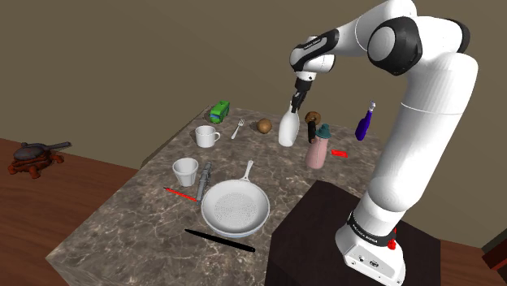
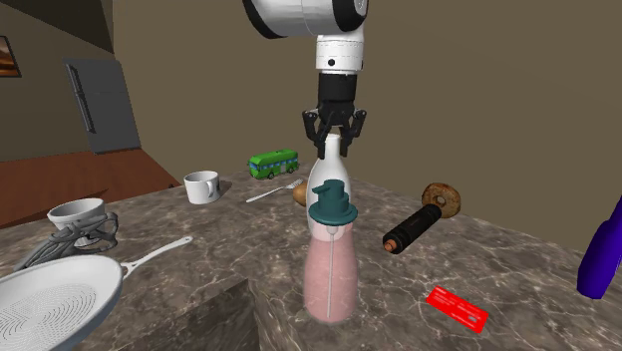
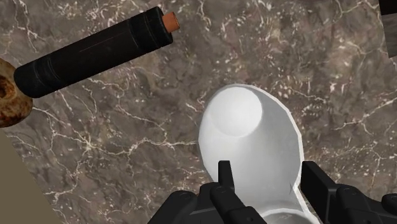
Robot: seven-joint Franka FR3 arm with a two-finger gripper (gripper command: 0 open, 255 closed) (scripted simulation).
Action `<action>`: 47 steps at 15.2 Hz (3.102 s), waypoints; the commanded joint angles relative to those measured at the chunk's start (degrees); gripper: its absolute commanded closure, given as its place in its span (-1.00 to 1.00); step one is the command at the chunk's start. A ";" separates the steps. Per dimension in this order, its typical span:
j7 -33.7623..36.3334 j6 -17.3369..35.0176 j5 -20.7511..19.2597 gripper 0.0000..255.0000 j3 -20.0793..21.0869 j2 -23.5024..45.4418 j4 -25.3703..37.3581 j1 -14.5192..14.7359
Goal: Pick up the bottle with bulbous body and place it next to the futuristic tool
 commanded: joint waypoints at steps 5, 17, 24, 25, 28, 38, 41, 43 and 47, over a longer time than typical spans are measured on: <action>0.18 -0.70 -0.23 1.00 -0.03 -0.29 0.42 0.04; 1.73 -9.34 -2.05 1.00 -0.24 -2.85 6.90 0.27; 2.25 -14.57 -2.53 1.00 -0.30 -3.47 11.61 0.27; 2.30 -15.33 -2.56 1.00 -0.31 -3.50 12.35 0.25; 2.42 -17.64 -2.61 1.00 -0.35 -3.51 14.65 0.21; 2.50 -25.63 -2.21 1.00 -0.58 -2.51 23.51 -0.19; 2.42 -28.16 -1.89 1.00 -0.70 -1.87 26.59 -0.41; 2.34 -29.89 -1.62 1.00 -0.79 -1.34 28.78 -0.60; 2.12 -33.49 -0.92 1.00 -1.00 -0.01 33.53 -1.12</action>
